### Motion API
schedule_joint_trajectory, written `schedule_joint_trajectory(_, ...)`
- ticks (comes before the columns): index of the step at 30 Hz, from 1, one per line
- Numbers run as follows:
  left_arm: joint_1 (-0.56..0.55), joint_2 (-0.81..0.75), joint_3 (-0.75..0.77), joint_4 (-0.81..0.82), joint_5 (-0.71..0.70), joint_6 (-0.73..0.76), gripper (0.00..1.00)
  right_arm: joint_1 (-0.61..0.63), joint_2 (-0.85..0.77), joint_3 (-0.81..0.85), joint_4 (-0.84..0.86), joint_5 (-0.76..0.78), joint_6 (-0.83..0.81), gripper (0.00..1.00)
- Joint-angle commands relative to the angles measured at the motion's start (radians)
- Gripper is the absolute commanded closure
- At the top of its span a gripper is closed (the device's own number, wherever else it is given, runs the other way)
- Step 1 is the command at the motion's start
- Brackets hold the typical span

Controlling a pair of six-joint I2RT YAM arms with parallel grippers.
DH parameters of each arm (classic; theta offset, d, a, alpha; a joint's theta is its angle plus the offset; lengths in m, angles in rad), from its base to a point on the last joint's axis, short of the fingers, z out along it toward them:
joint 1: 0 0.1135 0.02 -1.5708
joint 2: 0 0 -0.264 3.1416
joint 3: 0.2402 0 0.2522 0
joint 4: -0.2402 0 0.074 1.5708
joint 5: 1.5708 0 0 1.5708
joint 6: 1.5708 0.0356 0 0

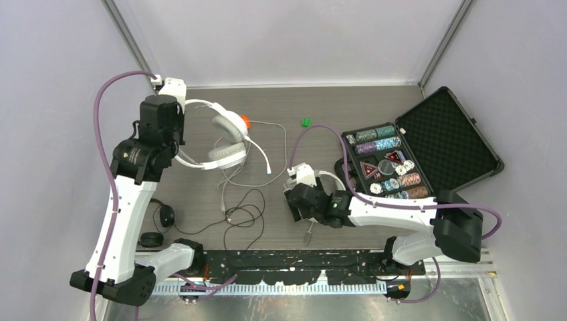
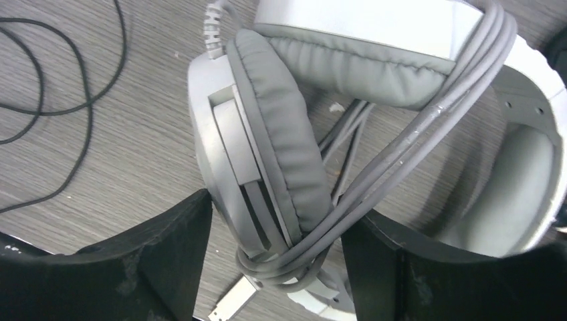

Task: Wrap the headphones
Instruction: Move the headphones to the center of the board.

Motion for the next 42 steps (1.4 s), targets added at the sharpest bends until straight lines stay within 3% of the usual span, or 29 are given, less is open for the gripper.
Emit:
schedule_joint_trajectory(1,0.001,-0.035,0.043,0.098,-0.010,-0.026,1.00,-0.038,-0.005,-0.043,0.198,-0.015,-0.129,0.35)
schedule_joint_trajectory(3,0.001,-0.032,0.050,0.098,-0.008,-0.022,1.00,-0.085,-0.008,-0.066,0.252,-0.058,-0.173,0.46)
schedule_joint_trajectory(5,0.001,-0.028,0.060,0.094,-0.011,-0.015,1.00,-0.141,-0.006,-0.080,0.301,-0.129,-0.218,0.49)
schedule_joint_trajectory(15,0.001,-0.030,0.080,0.097,0.000,-0.038,1.00,-0.392,0.132,0.011,0.478,-0.393,-0.453,0.50)
schedule_joint_trajectory(22,0.000,-0.040,0.036,0.075,0.153,-0.113,1.00,-0.487,0.267,0.105,0.613,-0.562,-0.494,0.50)
schedule_joint_trajectory(31,0.001,-0.064,0.017,0.037,0.082,-0.096,1.00,-0.576,0.440,0.247,0.644,-0.698,-0.542,0.50)
schedule_joint_trajectory(34,0.001,-0.074,0.029,0.032,0.124,-0.112,1.00,-0.621,0.491,0.308,0.618,-0.745,-0.542,0.50)
schedule_joint_trajectory(37,0.001,-0.071,0.035,0.018,0.202,-0.118,1.00,-0.639,0.505,0.346,0.586,-0.782,-0.551,0.47)
schedule_joint_trajectory(42,0.001,-0.080,0.017,0.013,0.355,-0.145,1.00,-0.640,0.429,0.365,0.517,-0.765,-0.528,0.27)
